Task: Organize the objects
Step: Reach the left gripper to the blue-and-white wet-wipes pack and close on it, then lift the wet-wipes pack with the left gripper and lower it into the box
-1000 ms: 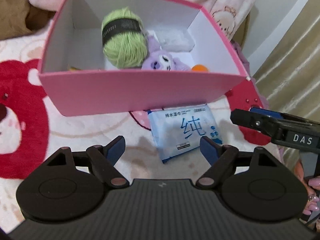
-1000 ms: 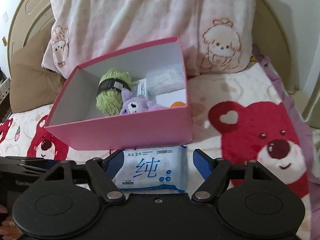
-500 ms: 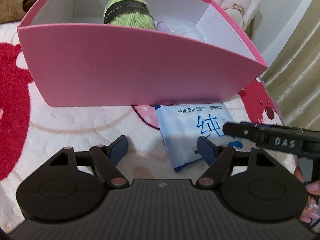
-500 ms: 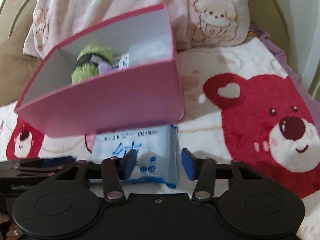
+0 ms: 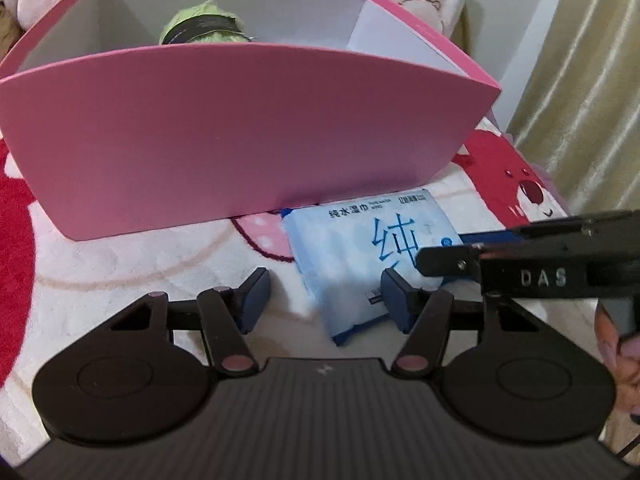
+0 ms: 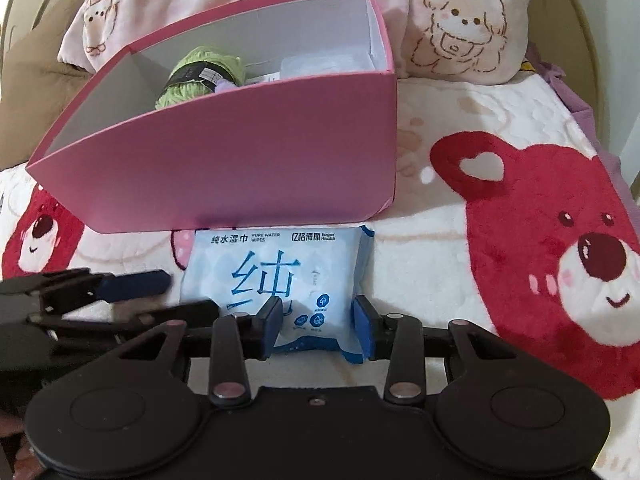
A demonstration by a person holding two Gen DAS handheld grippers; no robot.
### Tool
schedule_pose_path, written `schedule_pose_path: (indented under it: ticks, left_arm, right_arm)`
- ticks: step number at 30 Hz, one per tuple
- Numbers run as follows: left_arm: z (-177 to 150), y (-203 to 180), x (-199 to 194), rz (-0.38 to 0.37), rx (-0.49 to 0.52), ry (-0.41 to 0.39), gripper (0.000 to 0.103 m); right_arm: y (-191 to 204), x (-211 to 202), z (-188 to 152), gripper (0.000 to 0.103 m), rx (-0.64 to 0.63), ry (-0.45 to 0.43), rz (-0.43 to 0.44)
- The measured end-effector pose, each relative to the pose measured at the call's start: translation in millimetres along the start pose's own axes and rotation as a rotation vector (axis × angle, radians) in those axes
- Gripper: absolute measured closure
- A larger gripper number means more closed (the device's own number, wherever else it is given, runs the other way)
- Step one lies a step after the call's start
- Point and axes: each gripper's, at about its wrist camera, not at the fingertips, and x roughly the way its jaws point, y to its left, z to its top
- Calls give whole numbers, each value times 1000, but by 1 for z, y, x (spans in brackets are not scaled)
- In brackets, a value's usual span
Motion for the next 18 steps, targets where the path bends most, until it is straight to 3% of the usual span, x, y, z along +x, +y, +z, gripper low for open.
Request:
schedule_pose_path:
  ticks: [3, 6, 11, 15, 18]
  left_arm:
    - [1, 0, -3, -96, -43, 31, 60]
    - [-1, 3, -13, -81, -102, 27, 65]
    - [-6, 25, -28, -96, -275, 78, 65]
    - [-13, 31, -38, -87, -303, 119, 65]
    - [-12, 35, -34, -49, -299, 94, 65]
  right_arm:
    - [2, -4, -1, 58, 9, -12, 15]
    - [9, -9, -2, 58, -13, -7, 30]
    - [23, -13, -3, 58, -40, 36, 102]
    - [28, -14, -5, 57, -52, 62, 142]
    - [25, -8, -5, 53, -22, 102, 109]
